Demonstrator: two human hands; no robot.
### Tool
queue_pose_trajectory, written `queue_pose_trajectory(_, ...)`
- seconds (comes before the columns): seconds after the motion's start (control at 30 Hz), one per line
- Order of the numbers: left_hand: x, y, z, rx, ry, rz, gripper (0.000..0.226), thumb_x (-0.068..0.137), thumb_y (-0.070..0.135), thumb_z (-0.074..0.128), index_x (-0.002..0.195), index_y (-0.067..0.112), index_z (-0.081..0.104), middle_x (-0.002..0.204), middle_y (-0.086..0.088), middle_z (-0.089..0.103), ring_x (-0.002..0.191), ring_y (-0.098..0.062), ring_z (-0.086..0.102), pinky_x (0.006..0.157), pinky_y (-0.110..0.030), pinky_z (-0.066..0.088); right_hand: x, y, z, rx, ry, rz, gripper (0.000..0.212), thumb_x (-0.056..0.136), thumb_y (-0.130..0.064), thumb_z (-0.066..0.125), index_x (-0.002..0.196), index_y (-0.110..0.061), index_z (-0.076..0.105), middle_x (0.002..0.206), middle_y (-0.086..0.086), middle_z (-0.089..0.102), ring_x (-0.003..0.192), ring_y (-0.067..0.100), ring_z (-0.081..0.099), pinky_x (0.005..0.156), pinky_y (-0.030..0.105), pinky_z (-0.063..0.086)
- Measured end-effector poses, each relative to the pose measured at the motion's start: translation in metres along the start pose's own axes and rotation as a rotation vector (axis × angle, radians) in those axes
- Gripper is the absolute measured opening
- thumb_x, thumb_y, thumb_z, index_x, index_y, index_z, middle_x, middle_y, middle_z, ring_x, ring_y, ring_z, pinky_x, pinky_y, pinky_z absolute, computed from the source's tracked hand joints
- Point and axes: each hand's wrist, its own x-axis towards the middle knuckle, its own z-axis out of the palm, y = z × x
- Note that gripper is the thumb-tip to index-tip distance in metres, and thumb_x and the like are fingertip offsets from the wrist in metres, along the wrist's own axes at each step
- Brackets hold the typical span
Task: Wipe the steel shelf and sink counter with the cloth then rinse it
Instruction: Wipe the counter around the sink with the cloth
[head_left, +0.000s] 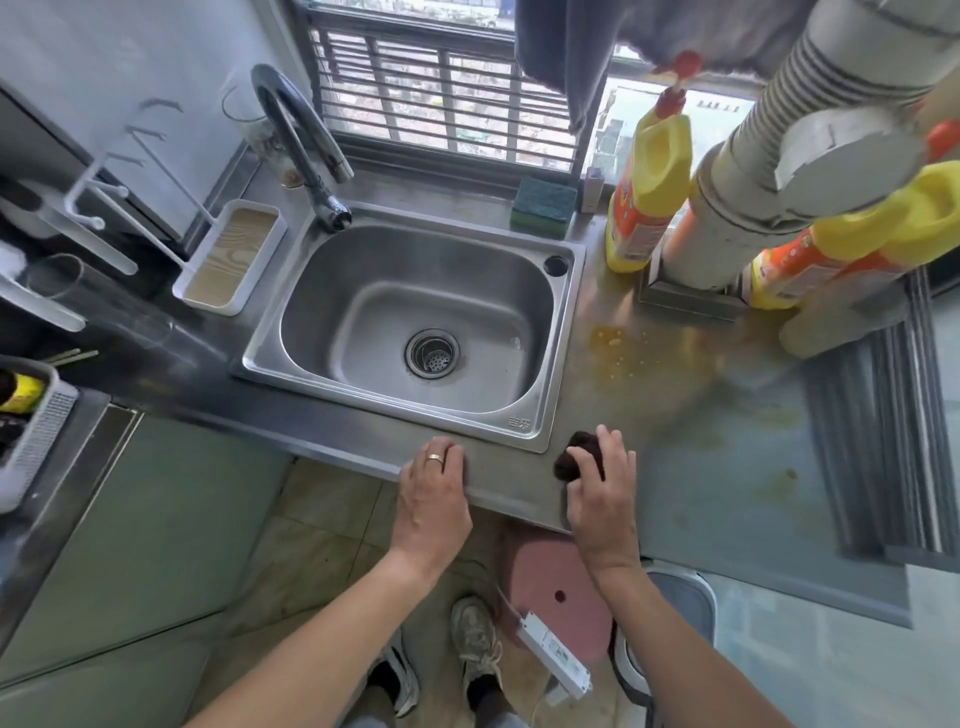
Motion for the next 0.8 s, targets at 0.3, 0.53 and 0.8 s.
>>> queue_pose_trajectory(0.3,0.001,0.021,0.013,-0.028,-0.002,0.05,0.045,0.083,0.001,0.053,0.123,0.02,0.051,0.129,0.001,0.05,0.124,-0.018,0.046,0.105,-0.034,0.04,0.026,-0.031,-0.02,0.192,-0.043,0.085,0.056,0.087,0.006,0.051,0.142,-0.002,0.048,0.16,0.025,0.031,0.151,0.04,0.026,0.124,0.052,0.024)
queue_pose_trajectory(0.53,0.007,0.038,0.024,-0.042,-0.045,0.13,0.07,0.083,0.004,0.056,0.149,0.019,0.038,0.148,0.0,0.041,0.142,-0.018,0.034,0.112,-0.037,0.034,0.006,-0.026,0.0,-0.088,-0.086,0.066,0.041,0.092,-0.036,0.053,0.122,-0.01,0.063,0.137,0.017,0.056,0.129,0.035,0.053,0.107,0.047,0.042)
queue_pose_trajectory(0.8,0.039,0.058,0.034,-0.022,-0.008,0.164,0.057,0.093,0.012,0.054,0.148,0.018,0.041,0.149,-0.003,0.047,0.141,-0.019,0.038,0.114,-0.037,0.035,0.026,-0.028,0.028,-0.103,-0.154,0.094,0.061,0.107,-0.042,0.027,0.161,-0.013,0.021,0.169,0.013,0.016,0.157,0.027,0.011,0.127,0.05,0.016)
